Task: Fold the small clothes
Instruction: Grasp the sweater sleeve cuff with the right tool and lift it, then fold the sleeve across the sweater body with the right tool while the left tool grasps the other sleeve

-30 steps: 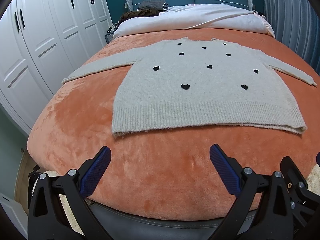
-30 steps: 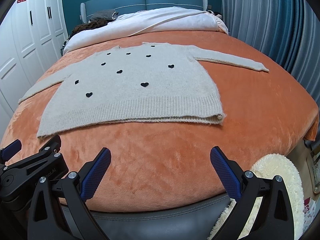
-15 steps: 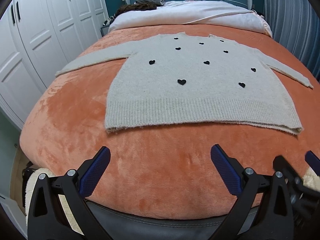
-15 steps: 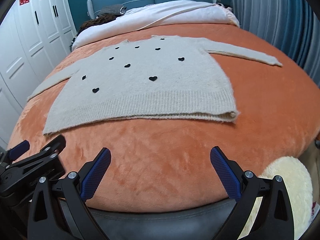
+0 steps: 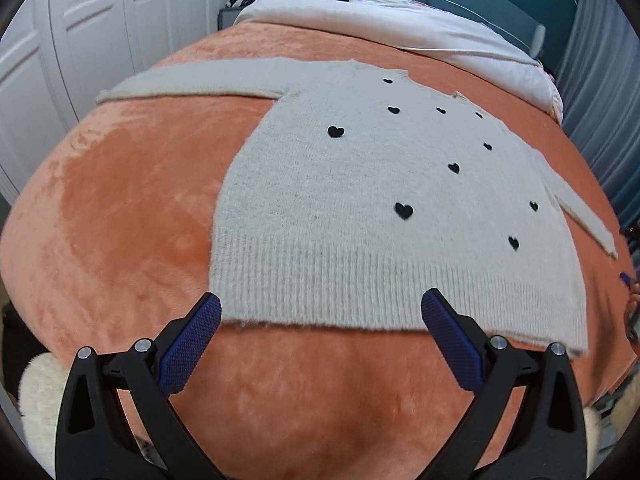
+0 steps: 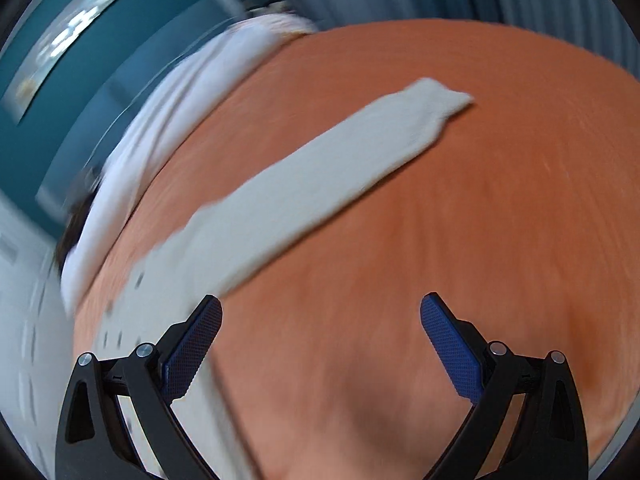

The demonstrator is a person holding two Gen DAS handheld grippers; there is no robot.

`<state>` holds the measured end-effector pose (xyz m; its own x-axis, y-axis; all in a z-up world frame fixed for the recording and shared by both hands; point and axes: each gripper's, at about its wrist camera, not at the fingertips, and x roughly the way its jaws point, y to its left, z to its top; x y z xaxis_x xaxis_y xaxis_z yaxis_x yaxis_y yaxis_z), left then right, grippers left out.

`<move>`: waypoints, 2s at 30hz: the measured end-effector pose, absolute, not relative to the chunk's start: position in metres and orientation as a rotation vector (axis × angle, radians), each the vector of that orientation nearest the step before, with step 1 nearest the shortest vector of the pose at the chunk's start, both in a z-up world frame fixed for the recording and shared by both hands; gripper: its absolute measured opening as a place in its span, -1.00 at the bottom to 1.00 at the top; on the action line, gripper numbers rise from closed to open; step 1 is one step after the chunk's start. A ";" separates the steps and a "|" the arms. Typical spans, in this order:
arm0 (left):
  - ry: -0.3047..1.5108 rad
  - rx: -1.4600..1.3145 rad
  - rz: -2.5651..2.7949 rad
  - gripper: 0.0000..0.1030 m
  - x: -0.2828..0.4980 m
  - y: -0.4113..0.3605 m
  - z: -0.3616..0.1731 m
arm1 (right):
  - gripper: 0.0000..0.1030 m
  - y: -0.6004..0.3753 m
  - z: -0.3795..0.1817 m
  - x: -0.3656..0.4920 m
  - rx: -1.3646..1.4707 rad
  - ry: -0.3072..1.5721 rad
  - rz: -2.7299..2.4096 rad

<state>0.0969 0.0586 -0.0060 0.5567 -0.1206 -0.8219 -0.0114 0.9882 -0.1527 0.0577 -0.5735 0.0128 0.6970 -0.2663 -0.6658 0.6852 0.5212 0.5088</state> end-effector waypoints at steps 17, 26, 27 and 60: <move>0.968 -0.096 -0.078 0.63 0.182 0.043 -0.029 | -0.74 -0.644 0.068 0.195 0.740 0.352 -0.544; 0.880 -0.300 -0.191 0.82 0.233 0.036 0.004 | -0.24 -0.321 0.107 0.295 0.308 0.499 0.266; 0.889 -0.323 -0.195 0.83 0.242 0.036 0.006 | -0.23 -0.301 0.085 0.304 0.290 0.556 0.261; 0.980 -0.531 -0.235 -0.86 0.432 0.011 -0.026 | -0.86 -0.422 -0.033 0.258 0.688 0.605 -0.135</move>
